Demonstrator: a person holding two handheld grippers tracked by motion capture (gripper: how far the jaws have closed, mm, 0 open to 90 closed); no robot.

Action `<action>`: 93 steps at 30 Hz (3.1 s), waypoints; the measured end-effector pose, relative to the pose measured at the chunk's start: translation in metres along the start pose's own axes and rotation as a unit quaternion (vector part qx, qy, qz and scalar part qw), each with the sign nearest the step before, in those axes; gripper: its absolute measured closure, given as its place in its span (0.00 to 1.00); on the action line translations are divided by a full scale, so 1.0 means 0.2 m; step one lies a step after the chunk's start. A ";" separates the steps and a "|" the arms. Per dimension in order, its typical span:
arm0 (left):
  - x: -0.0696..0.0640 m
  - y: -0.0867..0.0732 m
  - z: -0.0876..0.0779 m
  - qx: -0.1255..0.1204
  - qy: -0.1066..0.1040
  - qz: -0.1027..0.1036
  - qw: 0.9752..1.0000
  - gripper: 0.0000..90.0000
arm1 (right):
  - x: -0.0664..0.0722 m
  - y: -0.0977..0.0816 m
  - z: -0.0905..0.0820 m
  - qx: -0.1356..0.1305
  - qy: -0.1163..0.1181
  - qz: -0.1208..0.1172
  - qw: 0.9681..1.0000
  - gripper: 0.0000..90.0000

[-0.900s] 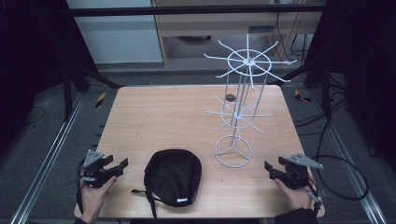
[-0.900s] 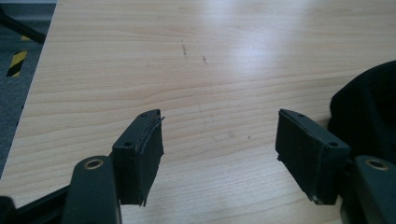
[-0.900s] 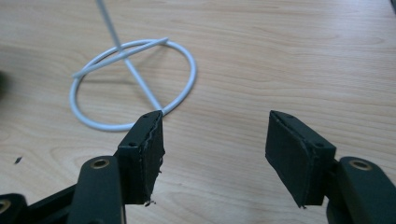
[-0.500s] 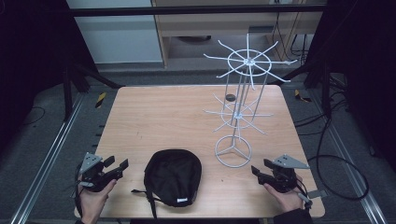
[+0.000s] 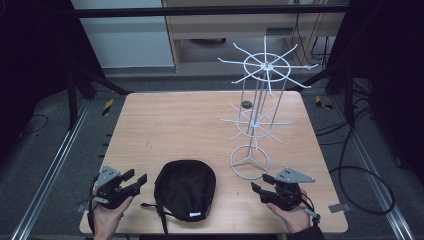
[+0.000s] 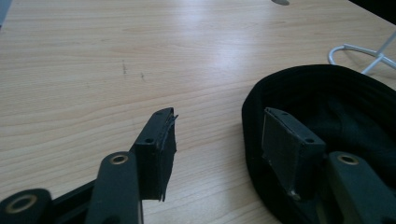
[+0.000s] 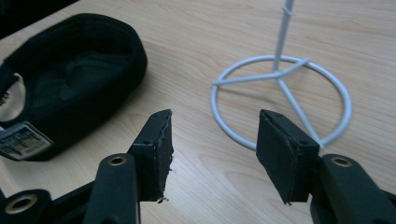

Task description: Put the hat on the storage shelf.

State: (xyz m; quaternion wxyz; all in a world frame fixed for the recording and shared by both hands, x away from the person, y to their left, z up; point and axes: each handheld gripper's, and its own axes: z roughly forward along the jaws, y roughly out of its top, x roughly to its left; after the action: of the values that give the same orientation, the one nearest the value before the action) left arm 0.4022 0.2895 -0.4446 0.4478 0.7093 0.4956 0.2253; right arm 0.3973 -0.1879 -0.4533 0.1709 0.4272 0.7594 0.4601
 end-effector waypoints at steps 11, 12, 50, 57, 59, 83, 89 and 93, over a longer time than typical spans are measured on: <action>-0.10 0.00 0.07 0.028 -0.022 0.016 0.999 0.56 | 0.12 0.05 0.10 0.010 0.030 -0.014 0.999 0.55; -0.10 0.00 0.08 0.032 -0.023 0.019 0.999 0.56 | 0.13 0.06 0.11 0.011 0.035 -0.014 0.999 0.55; -0.11 -0.04 0.25 0.115 -0.026 0.030 0.993 0.88 | 0.38 0.10 0.59 0.115 0.073 0.005 0.991 0.72; -0.13 -0.04 0.26 0.115 -0.040 0.028 0.992 0.87 | 0.35 0.18 0.51 0.064 0.056 0.002 0.996 0.92; -0.14 -0.04 0.27 0.114 -0.041 0.031 0.992 0.87 | 0.36 0.21 0.48 0.038 0.048 -0.011 0.998 0.92; -0.15 0.04 0.47 0.093 -0.048 0.017 0.994 0.81 | 0.52 0.20 0.41 -0.017 0.077 -0.148 0.986 0.91; -0.14 0.10 0.36 0.063 -0.059 0.012 0.996 0.71 | 0.50 0.19 0.41 -0.016 0.053 -0.144 0.988 0.92; -0.17 0.13 0.28 0.042 -0.075 0.011 0.996 0.68 | 0.49 0.19 0.41 -0.015 0.043 -0.142 0.989 0.92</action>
State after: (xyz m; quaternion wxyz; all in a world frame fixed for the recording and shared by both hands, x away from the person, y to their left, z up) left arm 0.4451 0.2331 -0.4456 0.4510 0.7474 0.4623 0.1556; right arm 0.4122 -0.0549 -0.4510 0.2086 0.2923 0.8117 0.4606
